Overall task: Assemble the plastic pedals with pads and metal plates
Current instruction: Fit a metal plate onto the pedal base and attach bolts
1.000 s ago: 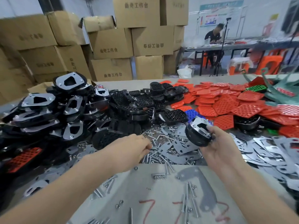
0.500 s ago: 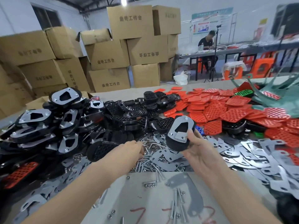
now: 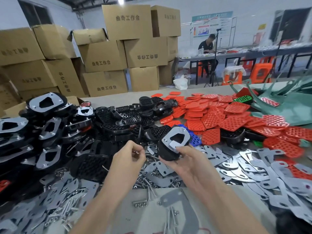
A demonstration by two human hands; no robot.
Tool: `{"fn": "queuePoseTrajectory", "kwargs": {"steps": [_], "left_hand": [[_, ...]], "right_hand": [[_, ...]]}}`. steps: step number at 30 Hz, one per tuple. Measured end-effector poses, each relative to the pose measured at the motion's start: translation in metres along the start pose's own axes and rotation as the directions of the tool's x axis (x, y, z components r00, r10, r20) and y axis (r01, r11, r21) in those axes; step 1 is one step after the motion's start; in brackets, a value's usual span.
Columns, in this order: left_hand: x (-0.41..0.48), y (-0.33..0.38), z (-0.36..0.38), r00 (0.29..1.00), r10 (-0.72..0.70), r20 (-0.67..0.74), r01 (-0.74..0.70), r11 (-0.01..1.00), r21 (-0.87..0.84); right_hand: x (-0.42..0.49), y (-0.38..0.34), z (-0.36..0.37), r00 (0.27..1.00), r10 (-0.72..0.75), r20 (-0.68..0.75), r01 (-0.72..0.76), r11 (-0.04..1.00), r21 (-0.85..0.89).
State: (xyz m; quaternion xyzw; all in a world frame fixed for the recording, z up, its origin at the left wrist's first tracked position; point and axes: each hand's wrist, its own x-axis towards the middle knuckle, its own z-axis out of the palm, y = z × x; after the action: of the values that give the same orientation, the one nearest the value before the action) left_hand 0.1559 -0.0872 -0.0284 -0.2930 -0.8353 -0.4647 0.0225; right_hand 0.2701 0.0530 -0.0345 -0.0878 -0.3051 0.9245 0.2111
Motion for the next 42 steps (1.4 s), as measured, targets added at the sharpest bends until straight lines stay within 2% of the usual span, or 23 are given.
{"fn": "queuePoseTrajectory", "kwargs": {"steps": [4, 8, 12, 14, 17, 21, 26, 33, 37, 42], "left_hand": [[-0.005, -0.006, 0.006, 0.992, 0.008, -0.123, -0.021, 0.995, -0.099], [-0.007, -0.001, 0.006, 0.992, 0.024, -0.128, -0.063, 0.950, -0.307], [-0.012, 0.006, 0.006, 0.991, 0.126, -0.043, -0.133, 0.907, -0.399], [-0.013, 0.005, 0.005, 0.983, 0.173, -0.055, -0.181, 0.913, -0.366], [-0.016, 0.003, 0.005, 0.958, 0.277, -0.069, -0.286, 0.934, -0.217], [-0.018, 0.003, 0.007, 0.928, 0.368, -0.066, -0.374, 0.915, -0.151], [-0.017, 0.001, 0.009, 0.929, 0.363, -0.075, -0.370, 0.911, -0.180], [-0.014, -0.001, 0.008, 0.912, 0.407, -0.053, -0.410, 0.909, -0.073], [-0.015, -0.002, 0.007, 0.918, 0.395, -0.042, -0.397, 0.910, -0.118], [-0.014, -0.002, 0.002, 0.950, 0.310, 0.036, -0.294, 0.927, -0.233]], "right_hand": [[0.002, 0.006, 0.001, 0.998, -0.056, 0.018, 0.057, 0.995, -0.083], [0.001, 0.016, 0.004, 0.993, -0.111, 0.026, 0.114, 0.964, -0.239], [0.004, 0.024, 0.002, 0.984, -0.174, 0.021, 0.154, 0.798, -0.582], [0.006, 0.027, -0.001, 0.984, -0.181, 0.004, 0.150, 0.800, -0.581], [0.007, 0.027, -0.004, 0.983, -0.180, -0.046, 0.124, 0.817, -0.564], [0.005, 0.028, -0.001, 0.982, -0.185, -0.025, 0.127, 0.759, -0.638], [0.002, 0.029, 0.001, 0.977, -0.207, 0.047, 0.178, 0.676, -0.715], [0.004, 0.029, 0.001, 0.990, -0.129, -0.057, 0.070, 0.803, -0.592], [0.002, 0.027, 0.002, 0.992, -0.115, -0.051, 0.059, 0.782, -0.621], [0.001, 0.027, 0.000, 0.988, -0.139, -0.072, 0.056, 0.743, -0.667]]}}
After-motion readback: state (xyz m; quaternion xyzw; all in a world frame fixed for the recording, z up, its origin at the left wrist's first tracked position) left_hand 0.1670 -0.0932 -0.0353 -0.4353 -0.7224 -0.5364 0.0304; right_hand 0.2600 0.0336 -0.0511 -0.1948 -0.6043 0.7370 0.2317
